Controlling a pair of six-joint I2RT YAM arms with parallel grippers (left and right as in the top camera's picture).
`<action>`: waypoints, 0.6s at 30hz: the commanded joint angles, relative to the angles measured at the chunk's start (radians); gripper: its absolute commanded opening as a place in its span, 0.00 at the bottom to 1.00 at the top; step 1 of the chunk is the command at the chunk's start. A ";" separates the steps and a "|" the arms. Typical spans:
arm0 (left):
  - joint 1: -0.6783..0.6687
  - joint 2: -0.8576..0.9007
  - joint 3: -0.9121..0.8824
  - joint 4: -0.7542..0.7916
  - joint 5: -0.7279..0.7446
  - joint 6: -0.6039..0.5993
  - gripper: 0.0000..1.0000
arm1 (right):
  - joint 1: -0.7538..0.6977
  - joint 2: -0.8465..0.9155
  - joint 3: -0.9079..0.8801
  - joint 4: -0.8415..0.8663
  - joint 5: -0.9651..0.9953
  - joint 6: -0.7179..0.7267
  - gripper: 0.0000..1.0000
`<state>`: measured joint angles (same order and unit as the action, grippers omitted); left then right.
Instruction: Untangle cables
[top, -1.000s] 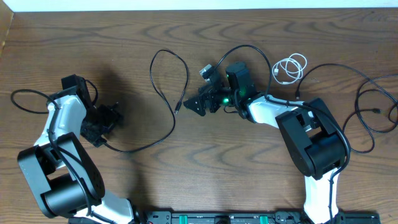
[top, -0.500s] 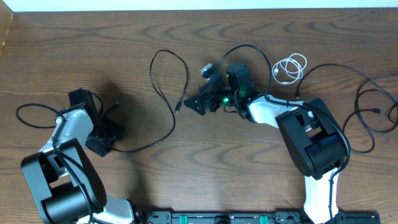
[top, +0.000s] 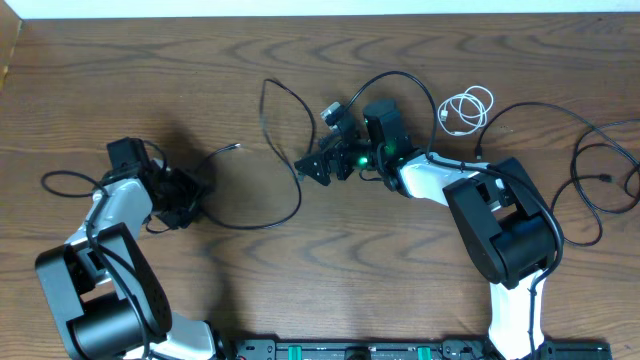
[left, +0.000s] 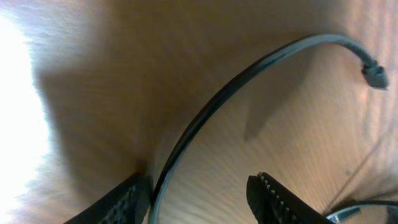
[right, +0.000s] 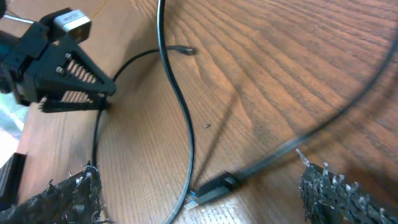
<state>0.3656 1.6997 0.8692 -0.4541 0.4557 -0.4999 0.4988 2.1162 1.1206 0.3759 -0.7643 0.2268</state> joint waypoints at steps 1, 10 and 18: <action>-0.038 0.045 -0.037 0.020 0.050 0.018 0.56 | -0.007 -0.027 -0.004 0.003 -0.030 0.031 0.99; -0.095 0.045 -0.037 0.159 0.050 0.016 0.56 | 0.009 -0.093 0.182 -0.402 -0.010 0.063 0.99; -0.094 0.045 -0.037 0.201 0.049 0.009 0.57 | 0.048 -0.085 0.216 -0.312 0.341 0.056 0.99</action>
<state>0.2737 1.7187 0.8459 -0.2508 0.5186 -0.4973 0.5339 2.0441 1.3258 0.0284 -0.5529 0.3016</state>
